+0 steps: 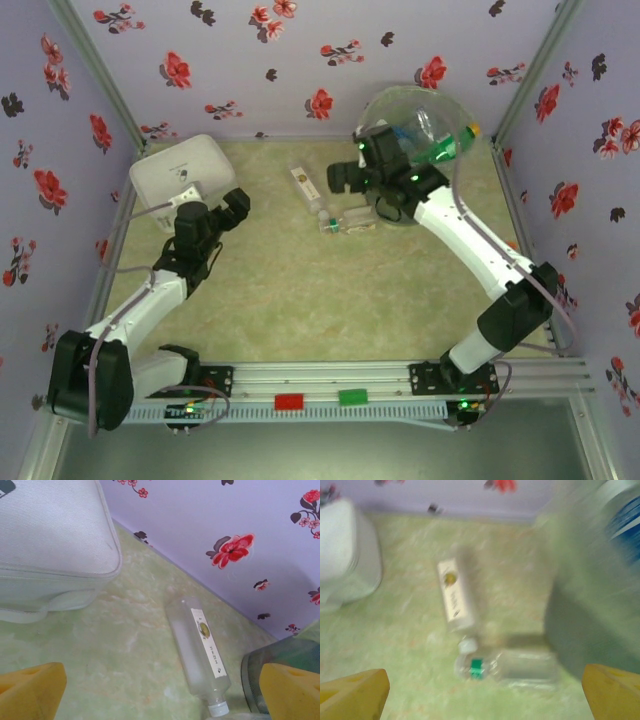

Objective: Put the plastic bottles in the bin

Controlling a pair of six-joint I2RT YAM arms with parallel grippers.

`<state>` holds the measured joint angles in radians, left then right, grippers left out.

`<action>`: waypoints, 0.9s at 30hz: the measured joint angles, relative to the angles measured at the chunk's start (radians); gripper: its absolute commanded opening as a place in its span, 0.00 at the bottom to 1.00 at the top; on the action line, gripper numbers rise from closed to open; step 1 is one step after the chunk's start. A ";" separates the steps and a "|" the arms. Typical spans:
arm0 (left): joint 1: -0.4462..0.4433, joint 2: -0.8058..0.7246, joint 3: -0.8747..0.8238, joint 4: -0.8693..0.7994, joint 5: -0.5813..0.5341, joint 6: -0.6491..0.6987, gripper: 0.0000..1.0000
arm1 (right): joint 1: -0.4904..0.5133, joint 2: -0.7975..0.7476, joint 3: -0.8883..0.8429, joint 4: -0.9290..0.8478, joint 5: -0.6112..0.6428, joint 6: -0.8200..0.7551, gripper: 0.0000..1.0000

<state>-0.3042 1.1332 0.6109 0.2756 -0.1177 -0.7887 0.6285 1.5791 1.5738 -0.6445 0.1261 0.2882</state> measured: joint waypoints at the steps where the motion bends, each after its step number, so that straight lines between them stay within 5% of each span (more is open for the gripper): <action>1: 0.006 0.000 -0.002 0.000 0.006 -0.001 1.00 | 0.008 0.019 -0.005 -0.003 -0.027 -0.002 1.00; 9: 0.043 -0.007 -0.029 -0.001 0.056 -0.019 1.00 | 0.010 0.315 0.104 -0.013 -0.103 -0.086 1.00; 19: 0.100 -0.014 -0.050 -0.018 0.149 -0.050 1.00 | 0.010 0.758 0.586 -0.110 -0.051 -0.244 1.00; 27: 0.128 -0.051 -0.076 -0.038 0.174 -0.066 1.00 | 0.010 0.918 0.739 -0.170 0.008 -0.312 0.92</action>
<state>-0.1764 1.0821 0.5346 0.2379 0.0566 -0.8551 0.6388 2.4969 2.3131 -0.8143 0.1337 -0.0242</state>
